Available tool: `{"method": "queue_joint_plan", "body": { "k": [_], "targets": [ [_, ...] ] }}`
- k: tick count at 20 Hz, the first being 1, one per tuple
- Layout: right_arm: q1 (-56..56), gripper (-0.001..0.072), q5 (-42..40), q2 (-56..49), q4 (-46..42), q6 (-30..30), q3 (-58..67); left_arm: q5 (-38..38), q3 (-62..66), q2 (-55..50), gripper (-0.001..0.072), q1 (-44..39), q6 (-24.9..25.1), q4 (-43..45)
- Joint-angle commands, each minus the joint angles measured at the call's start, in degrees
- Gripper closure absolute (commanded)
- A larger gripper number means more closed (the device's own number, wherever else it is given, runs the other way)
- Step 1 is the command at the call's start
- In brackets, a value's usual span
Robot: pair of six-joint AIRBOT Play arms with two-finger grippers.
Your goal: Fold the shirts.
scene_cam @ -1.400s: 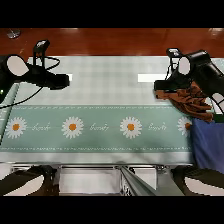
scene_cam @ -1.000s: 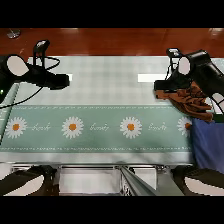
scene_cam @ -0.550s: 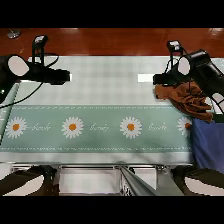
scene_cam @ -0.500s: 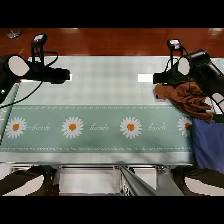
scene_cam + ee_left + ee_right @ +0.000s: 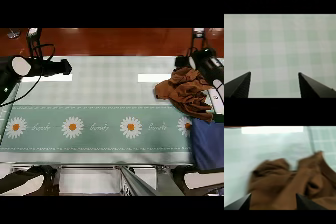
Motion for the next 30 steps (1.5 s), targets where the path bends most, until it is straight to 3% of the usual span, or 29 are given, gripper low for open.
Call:
{"method": "queue_joint_plan", "body": {
  "k": [1,3,6,7,8,9,12,14,18,21,25,30],
  "targets": [
    [-11.0,0.0083,9.1,-10.4,15.8,-5.6,8.7,-3.5,0.0,-1.1,0.0006,0.4,0.3,0.3],
    [-14.1,0.0085,14.0,-13.6,27.0,-10.8,11.0,-9.7,0.0,-2.6,0.0006,0.6,1.8,0.4],
    [-15.4,0.0128,20.8,-14.7,31.6,-14.0,11.3,-15.2,0.0,-3.6,0.0006,1.5,1.6,0.3],
    [-15.4,0.0318,23.0,-14.7,32.4,-16.7,11.4,-15.8,0.0,-3.4,0.0006,2.0,1.6,0.3],
    [-15.4,0.0599,24.7,-14.6,34.4,-20.0,11.4,-16.9,0.3,-3.4,0.0006,3.0,1.6,0.3],
    [-15.4,0.0684,25.2,-14.2,37.8,-23.2,11.5,-18.3,0.7,-3.3,0.0006,4.2,1.6,0.3],
    [-14.1,0.0685,23.9,-7.6,46.4,-27.5,15.8,-24.5,2.6,-0.1,0.0007,9.9,-0.4,2.2],
    [-11.5,0.0685,20.2,1.1,47.0,-27.8,18.8,-23.6,2.3,6.0,0.0007,14.2,-0.3,2.0],
    [-4.1,0.0686,10.8,20.5,46.9,-28.0,21.4,-20.2,-4.5,23.2,0.0006,15.8,7.2,-5.6],
    [3.4,0.0686,11.6,30.5,47.0,-30.1,21.4,-20.1,-12.7,35.0,0.0006,14.0,7.7,-10.3],
    [17.2,0.0686,13.0,37.0,45.7,-31.7,21.4,-20.1,-17.8,41.5,0.0006,10.7,7.2,-10.4],
    [32.5,0.0686,18.9,33.7,45.7,-29.0,12.7,-17.9,-19.3,39.9,0.0006,9.9,5.1,-11.3]
  ]
}}
